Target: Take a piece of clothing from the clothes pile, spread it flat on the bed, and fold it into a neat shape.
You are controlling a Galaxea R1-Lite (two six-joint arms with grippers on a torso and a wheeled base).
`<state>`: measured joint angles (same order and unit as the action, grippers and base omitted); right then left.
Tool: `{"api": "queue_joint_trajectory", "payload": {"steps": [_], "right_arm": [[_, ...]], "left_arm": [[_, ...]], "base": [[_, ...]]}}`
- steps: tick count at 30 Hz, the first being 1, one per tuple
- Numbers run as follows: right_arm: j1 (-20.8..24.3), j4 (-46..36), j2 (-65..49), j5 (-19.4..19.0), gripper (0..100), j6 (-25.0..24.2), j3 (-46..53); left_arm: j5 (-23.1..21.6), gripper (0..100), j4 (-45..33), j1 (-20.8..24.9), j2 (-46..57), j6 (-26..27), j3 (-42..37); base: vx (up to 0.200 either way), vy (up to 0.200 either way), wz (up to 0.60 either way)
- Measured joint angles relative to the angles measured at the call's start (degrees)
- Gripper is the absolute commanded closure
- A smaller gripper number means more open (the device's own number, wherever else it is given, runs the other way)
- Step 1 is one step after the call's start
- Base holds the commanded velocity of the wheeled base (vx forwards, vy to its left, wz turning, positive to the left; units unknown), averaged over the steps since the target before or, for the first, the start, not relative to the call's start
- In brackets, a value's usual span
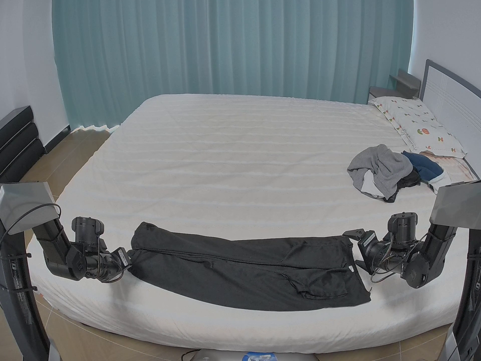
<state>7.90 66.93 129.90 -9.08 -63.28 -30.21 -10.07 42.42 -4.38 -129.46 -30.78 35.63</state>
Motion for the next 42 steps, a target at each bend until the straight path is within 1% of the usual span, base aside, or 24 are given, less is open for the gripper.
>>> {"api": "queue_joint_trajectory", "payload": {"steps": [4,6,11,18,26,27,31,37,40,42], "right_arm": [[-0.02,-0.01,0.0,-0.02,0,0.02,0.06],[-0.02,-0.04,0.0,-0.02,0,0.02,0.09],[-0.02,-0.04,0.0,-0.05,0,0.02,0.09],[-0.02,-0.06,0.0,-0.02,0,0.02,0.04],[0.0,-0.06,0.0,-0.05,0,0.02,0.06],[0.0,-0.06,0.0,-0.05,0,0.02,0.06],[0.0,-0.01,-0.02,-0.02,0,-0.02,0.06],[-0.35,-0.01,-0.44,-0.11,0,-0.24,0.04],[-0.6,0.02,-0.71,-0.11,0,-0.35,0.0],[-0.73,0.02,-0.79,-0.13,0,-0.38,0.0]], "left_arm": [[2.79,100,0.0,-0.22,0.22,0.13,-1.1],[3.43,100,-0.04,-0.28,0.44,0.13,-1.51],[3.62,100,-0.77,-0.66,1.24,0.4,-2.17],[3.67,100,-4.02,-1.73,2.8,4.79,-2.97],[3.69,100,-4.22,-2.45,3.17,5.13,-3.04],[3.69,0,-4.13,-2.47,3.15,5.11,-3.02],[3.64,0,-4.11,-2.56,3.17,4.92,-2.89],[2.39,0,-3.95,-3.15,4.22,4.4,-2.58],[-0.73,0,-4.06,-3.97,5.57,3.36,-1.95],[-2.82,0,-4.22,-4.35,6.61,1.11,-1.05]], "base": [[0.0,0.0,0.0],[0.0,0.0,0.0],[0.0,0.0,0.0],[0.0,0.0,0.0],[0.0,0.0,0.0],[0.0,0.0,0.0],[0.0,0.0,0.0],[0.0,0.0,0.0],[0.0,0.0,0.0],[0.0,0.0,0.0]]}}
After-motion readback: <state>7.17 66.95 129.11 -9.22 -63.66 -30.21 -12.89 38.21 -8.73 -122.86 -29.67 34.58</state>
